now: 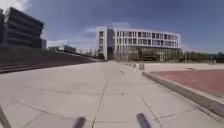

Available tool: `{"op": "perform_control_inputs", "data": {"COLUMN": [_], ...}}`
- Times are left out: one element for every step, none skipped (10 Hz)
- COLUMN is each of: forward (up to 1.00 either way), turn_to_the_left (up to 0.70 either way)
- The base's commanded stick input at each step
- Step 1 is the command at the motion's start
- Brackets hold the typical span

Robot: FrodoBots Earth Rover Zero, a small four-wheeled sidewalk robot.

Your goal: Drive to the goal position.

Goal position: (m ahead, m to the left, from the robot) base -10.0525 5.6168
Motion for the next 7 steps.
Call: {"op": "perform_control_inputs", "data": {"forward": [0.7,0.7,0.7,0.7,0.7,0.7,0.7], "turn_to_the_left": [0.0,0.0,0.0,0.0,0.0,0.0,0.0]}}
